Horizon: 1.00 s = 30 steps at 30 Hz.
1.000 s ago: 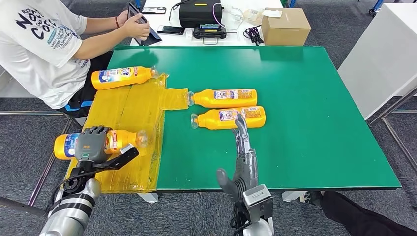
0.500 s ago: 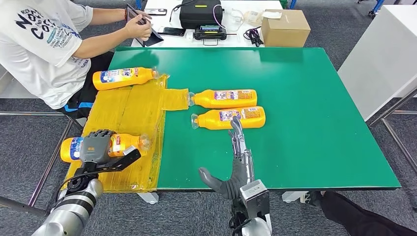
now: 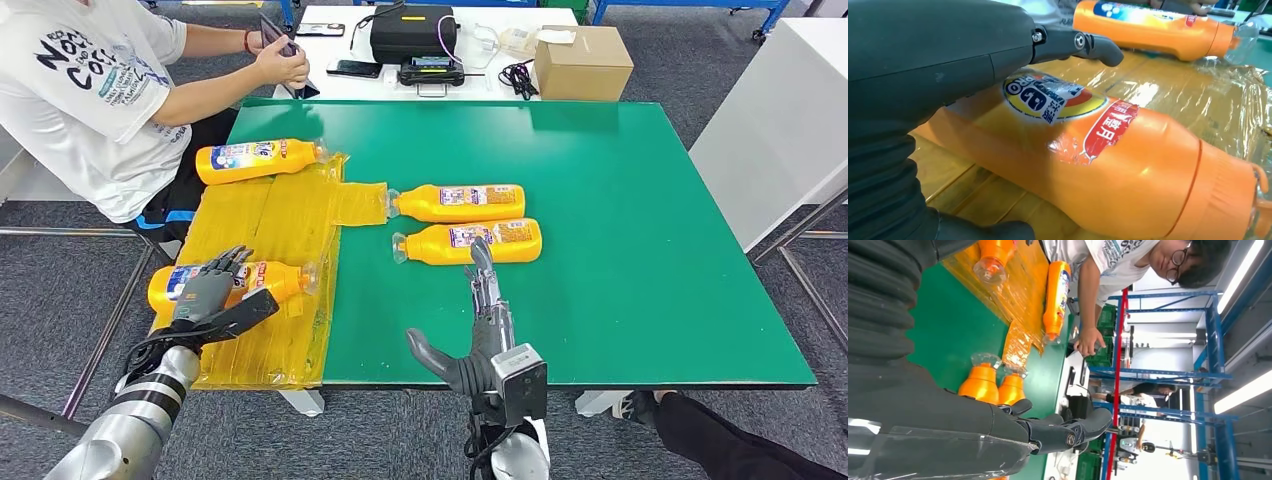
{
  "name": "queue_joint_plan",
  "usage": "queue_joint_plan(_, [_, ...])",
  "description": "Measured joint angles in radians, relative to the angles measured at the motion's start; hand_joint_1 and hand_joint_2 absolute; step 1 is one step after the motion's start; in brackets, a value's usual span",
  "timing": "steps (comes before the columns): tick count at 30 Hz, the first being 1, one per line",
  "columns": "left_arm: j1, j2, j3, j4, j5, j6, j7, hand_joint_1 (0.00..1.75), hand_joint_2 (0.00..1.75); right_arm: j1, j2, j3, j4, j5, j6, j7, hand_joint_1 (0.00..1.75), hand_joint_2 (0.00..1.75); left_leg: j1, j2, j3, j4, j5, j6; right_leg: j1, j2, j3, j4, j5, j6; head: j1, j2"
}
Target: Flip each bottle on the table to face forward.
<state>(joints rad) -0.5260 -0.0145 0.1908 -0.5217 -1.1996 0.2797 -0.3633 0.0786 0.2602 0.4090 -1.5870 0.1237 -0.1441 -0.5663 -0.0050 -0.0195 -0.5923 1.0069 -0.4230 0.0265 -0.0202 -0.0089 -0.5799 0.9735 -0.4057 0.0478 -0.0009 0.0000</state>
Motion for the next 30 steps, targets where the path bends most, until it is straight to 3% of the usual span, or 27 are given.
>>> queue_joint_plan(11, [-0.006,0.026,-0.015,-0.005,0.170,-0.202,-0.030,0.00,1.75,-0.026,0.017,-0.018,0.058,-0.022,-0.002,0.024,0.00,1.75,0.000,-0.003,0.011,-0.001,-0.002,-0.002,0.000,-0.003,0.010,0.000,-0.003,-0.002,0.000,0.000])
queue_joint_plan(20, [0.022,0.028,0.048,-0.053,0.585,-0.542,-0.108,0.00,1.75,-0.039,0.026,-0.026,0.104,-0.032,-0.012,0.026,0.00,1.75,0.000,-0.001,0.014,-0.002,-0.002,-0.003,0.000,-0.002,0.014,0.000,-0.004,-0.002,0.000,0.000])
queue_joint_plan(25, [0.057,0.015,0.077,-0.094,0.696,-0.592,-0.138,0.00,1.75,-0.040,0.027,-0.026,0.119,-0.034,-0.015,0.022,0.00,1.75,0.000,-0.001,0.012,-0.001,-0.002,-0.003,0.000,-0.002,0.011,0.000,-0.003,-0.001,0.000,0.000])
queue_joint_plan(30, [0.137,-0.029,0.088,-0.199,1.008,-0.668,-0.122,0.00,1.75,-0.040,0.027,-0.026,0.131,-0.034,-0.022,0.016,0.00,1.75,0.000,0.000,0.002,0.000,-0.001,-0.002,0.000,-0.002,0.002,0.000,-0.002,0.000,0.001,0.000])
